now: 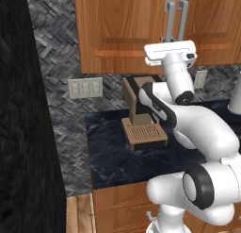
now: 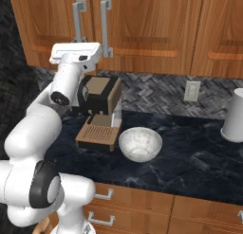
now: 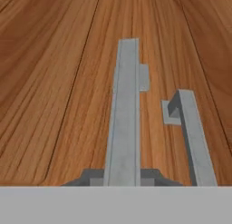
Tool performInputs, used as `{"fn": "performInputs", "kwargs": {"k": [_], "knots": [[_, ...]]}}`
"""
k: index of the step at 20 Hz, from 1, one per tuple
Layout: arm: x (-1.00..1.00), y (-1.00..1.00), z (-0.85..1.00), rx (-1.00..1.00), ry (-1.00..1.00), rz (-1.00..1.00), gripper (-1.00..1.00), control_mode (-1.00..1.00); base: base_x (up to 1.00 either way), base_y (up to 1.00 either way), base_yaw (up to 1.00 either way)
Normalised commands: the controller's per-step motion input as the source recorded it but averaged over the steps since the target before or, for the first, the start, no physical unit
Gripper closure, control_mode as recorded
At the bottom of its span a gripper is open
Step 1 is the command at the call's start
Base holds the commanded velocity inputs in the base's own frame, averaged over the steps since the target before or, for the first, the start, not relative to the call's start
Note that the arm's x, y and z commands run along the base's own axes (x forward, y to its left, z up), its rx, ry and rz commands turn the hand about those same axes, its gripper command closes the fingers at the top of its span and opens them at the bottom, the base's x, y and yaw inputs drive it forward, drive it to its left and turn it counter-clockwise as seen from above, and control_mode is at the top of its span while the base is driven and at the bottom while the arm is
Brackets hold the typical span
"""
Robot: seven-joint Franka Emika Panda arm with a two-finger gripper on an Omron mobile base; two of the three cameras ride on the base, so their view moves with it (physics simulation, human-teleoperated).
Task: Open the cabinet. Pick the tangerine and peach from the cabinet and place them into the bowl. Then close the cabinet.
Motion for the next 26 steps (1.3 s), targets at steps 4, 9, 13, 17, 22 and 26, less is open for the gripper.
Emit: {"fn": "performInputs", "kwargs": {"k": [4, 9, 13, 17, 22, 26], "knots": [[-0.94, 0.55, 0.45, 0.00, -0.09, -0.06, 1.00, -1.00, 0.00, 0.00, 0.00], [-1.00, 0.63, 0.42, 0.00, -0.01, -0.14, 1.00, -1.00, 0.00, 0.00, 0.00], [-0.95, 0.71, 0.52, 0.01, 0.00, -0.22, 1.00, -1.00, 0.00, 0.00, 0.00], [-0.92, 0.80, 0.51, 0.01, 0.00, -0.24, 1.00, -1.00, 0.00, 0.00, 0.00], [-0.86, 0.92, 0.47, 0.04, 0.00, -0.25, 1.00, -1.00, 0.00, 0.00, 0.00], [-0.60, 1.00, 0.51, 0.02, 0.00, -0.20, 1.00, -1.00, 0.00, 0.00, 0.00]]}}
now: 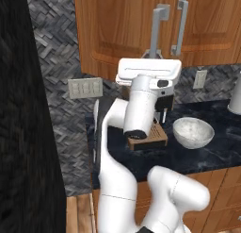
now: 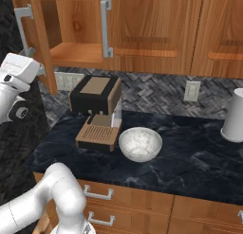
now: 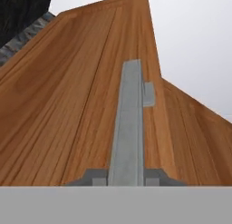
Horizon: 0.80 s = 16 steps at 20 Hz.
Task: Open the cabinet. Pick the tangerine and peach from the cabinet and place them into the bowl. Then close the cabinet.
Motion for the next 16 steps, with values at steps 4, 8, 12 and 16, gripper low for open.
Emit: {"fn": "performInputs", "kwargs": {"k": [4, 8, 12, 16], "knots": [[-0.27, 0.99, 0.43, 0.00, 0.00, -0.19, -1.00, -1.00, 0.00, 0.00, 0.00], [-0.12, 0.06, 0.00, 0.06, -0.01, 0.00, -1.00, -1.00, 0.00, 0.00, 0.00], [-0.94, 0.47, 0.12, 0.08, -0.11, -0.14, -1.00, -1.00, 0.00, 0.00, 0.00], [-1.00, 0.89, 0.04, 0.09, -0.10, -0.25, -1.00, -1.00, 0.00, 0.00, 0.00]]}}
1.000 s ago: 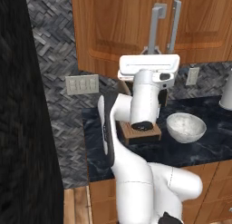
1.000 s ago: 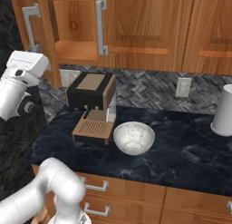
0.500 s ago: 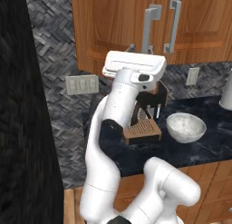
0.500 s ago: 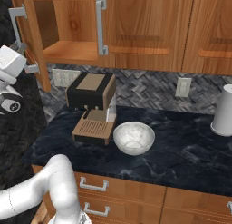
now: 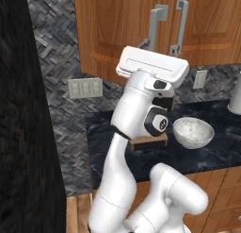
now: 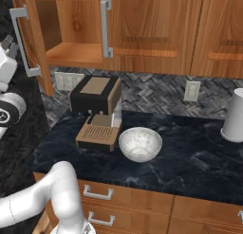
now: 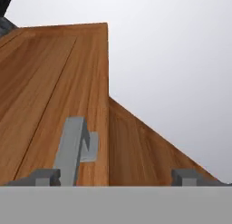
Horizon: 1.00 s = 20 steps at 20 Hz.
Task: Open the cabinet. Pick the tangerine and peach from the cabinet and place them into the bowl. Then close the cabinet.
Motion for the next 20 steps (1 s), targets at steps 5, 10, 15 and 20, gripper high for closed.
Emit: {"fn": "performInputs", "kwargs": {"k": [5, 10, 15, 20], "knots": [[-1.00, 0.63, 0.03, 0.08, -0.05, -0.34, -1.00, -1.00, 0.00, 0.00, 0.00], [-1.00, -0.45, 0.02, 0.31, 0.16, -0.29, -1.00, -1.00, 0.00, 0.00, 0.00], [-1.00, -1.00, 0.28, 0.65, 0.49, -0.13, -1.00, -1.00, 0.00, 0.00, 0.00], [-1.00, -0.85, 0.42, 0.76, 0.58, -0.16, -1.00, -1.00, 0.00, 0.00, 0.00]]}}
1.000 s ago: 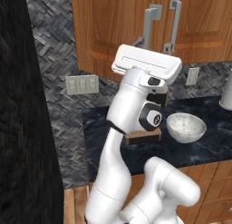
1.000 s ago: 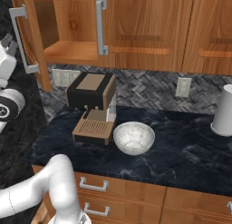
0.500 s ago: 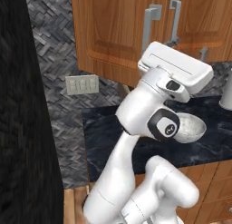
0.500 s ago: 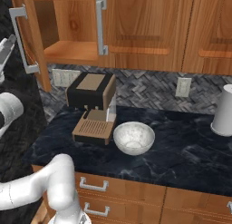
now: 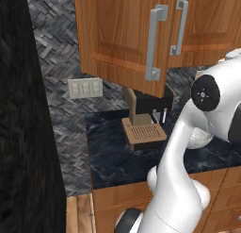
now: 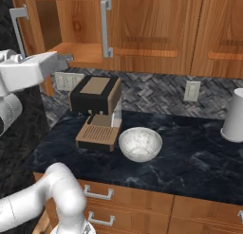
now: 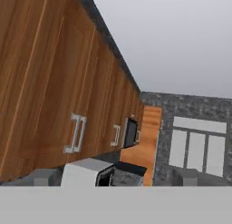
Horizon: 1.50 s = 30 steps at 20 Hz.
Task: Open the cabinet. Pick the tangerine and peach from the cabinet and place them into the bowl. Then close the cabinet.
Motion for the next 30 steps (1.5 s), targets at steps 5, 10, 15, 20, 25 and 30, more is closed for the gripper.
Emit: {"fn": "performInputs", "kwargs": {"k": [5, 10, 15, 20, 25, 30], "knots": [[-0.67, -0.46, -0.15, 0.79, 0.56, 0.06, -1.00, -1.00, 0.00, 0.00, 0.00], [-0.45, -0.05, -0.70, 0.21, 0.29, 0.14, -1.00, -1.00, 0.00, 0.00, 0.00], [-0.07, 0.33, -0.68, 0.28, 0.16, 0.40, -1.00, -1.00, 0.00, 0.00, 0.00], [0.49, 0.27, -0.42, 0.31, 0.00, 0.42, -1.00, -1.00, 0.00, 0.00, 0.00], [0.65, 0.05, 0.01, 0.38, 0.00, 0.33, -1.00, -1.00, 0.00, 0.00, 0.00], [0.75, 0.07, 0.02, 0.31, 0.00, 0.29, -1.00, -1.00, 0.00, 0.00, 0.00]]}}
